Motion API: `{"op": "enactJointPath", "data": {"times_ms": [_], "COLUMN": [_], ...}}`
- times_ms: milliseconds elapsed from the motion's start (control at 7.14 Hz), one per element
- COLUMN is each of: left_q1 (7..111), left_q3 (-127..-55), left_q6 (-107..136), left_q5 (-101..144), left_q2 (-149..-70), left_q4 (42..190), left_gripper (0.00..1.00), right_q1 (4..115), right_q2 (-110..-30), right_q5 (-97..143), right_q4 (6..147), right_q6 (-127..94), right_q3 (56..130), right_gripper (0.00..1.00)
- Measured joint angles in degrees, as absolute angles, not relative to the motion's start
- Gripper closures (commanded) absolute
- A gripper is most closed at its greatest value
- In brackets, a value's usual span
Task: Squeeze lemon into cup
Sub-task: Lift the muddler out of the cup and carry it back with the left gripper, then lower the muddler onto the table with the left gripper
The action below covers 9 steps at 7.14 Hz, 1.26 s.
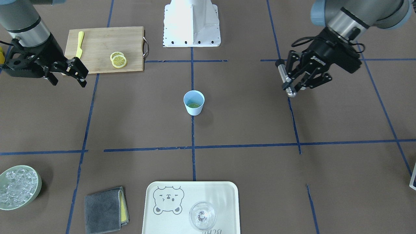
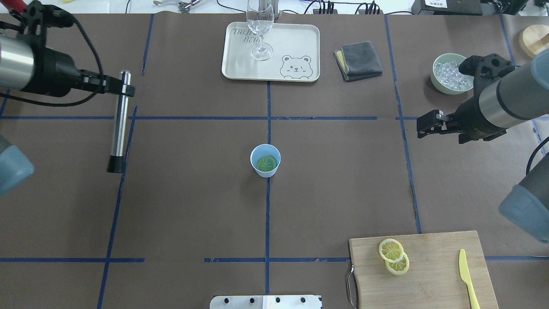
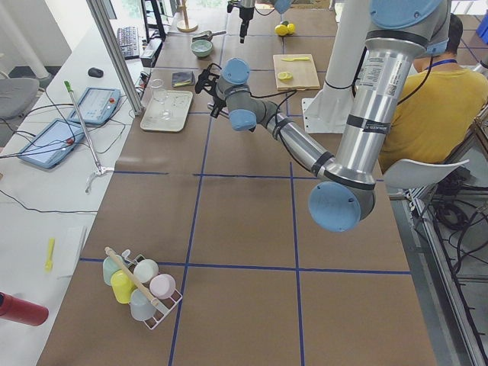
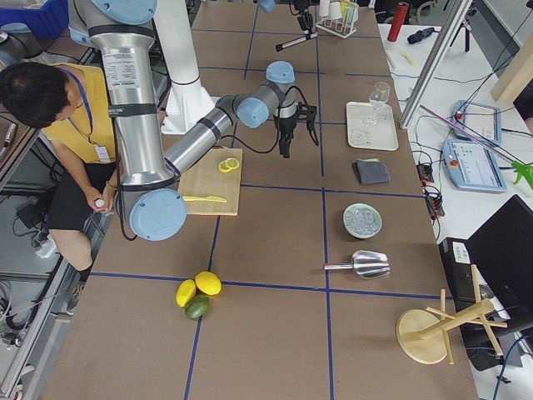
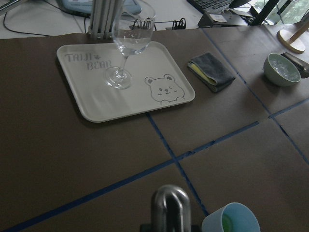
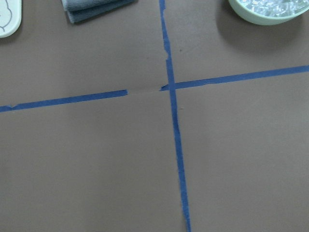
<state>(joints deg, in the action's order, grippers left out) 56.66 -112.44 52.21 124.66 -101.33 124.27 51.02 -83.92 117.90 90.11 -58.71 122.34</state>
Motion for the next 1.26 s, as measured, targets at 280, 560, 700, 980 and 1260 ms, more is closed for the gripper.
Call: {"op": "enactJointPath", "data": {"times_ms": [280, 560, 700, 980, 1260], "left_q1": [59.57, 59.76, 59.45, 57.73, 55.15], "left_q3": [-111.64, -105.36, -102.7, -100.62, -98.26], "left_q6": [48.4, 45.22, 44.82, 44.21, 40.31], "left_q5": [125.62, 125.61, 125.6, 125.24, 121.52], "left_q2": [-91.0, -84.89, -84.52, -86.29, -89.49], "left_q4": [123.19, 122.01, 119.73, 114.9, 113.14], "left_gripper": [1.0, 1.0, 1.0, 1.0, 1.0], "right_q1": [55.42, 57.44, 57.7, 57.81, 57.78], "right_q2": [-87.51, -90.12, -90.66, -91.0, -91.14], "right_q5": [121.58, 123.44, 123.67, 123.82, 123.82], "right_q4": [90.11, 90.09, 90.09, 90.09, 90.09], "right_q6": [-50.24, -45.7, -44.96, -44.6, -44.56], "right_q3": [121.63, 121.37, 121.27, 121.18, 121.17], "right_gripper": [0.0, 0.0, 0.0, 0.0, 0.0]}}
